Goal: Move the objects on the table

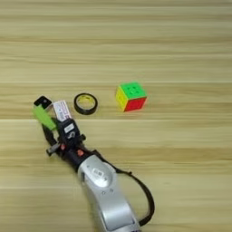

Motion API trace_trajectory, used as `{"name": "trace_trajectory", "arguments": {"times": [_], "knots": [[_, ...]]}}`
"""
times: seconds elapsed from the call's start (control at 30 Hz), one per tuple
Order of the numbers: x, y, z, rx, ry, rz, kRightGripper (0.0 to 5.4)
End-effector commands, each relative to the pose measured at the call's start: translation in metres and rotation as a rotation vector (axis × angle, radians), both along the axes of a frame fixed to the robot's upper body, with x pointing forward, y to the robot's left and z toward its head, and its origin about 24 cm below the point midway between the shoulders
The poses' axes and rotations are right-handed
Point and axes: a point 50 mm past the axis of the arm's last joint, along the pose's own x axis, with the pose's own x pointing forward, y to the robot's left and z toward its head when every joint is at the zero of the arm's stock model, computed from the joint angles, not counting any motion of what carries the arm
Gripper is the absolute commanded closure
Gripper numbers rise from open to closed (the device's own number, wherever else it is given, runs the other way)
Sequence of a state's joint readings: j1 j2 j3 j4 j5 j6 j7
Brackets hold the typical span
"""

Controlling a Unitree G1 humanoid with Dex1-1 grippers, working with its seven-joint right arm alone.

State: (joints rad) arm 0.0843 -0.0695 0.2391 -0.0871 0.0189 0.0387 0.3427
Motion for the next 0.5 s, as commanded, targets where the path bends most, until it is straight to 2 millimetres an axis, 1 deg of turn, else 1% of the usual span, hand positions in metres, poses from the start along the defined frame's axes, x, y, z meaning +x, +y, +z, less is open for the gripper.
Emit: {"name": "trace_trajectory", "arguments": {"times": [0.03,0.23,0.3,0.4,0.5], "knots": [[0.021,-0.028,0.044,-0.008,-0.182,-0.119,4.03],[0.031,-0.067,0.058,-0.044,-0.216,-0.258,4.03],[0.033,-0.08,0.061,-0.046,-0.22,-0.304,4.03],[0.038,-0.107,0.065,-0.044,-0.215,-0.405,4.03],[0.042,-0.126,0.066,-0.04,-0.2,-0.472,4.03]]}}
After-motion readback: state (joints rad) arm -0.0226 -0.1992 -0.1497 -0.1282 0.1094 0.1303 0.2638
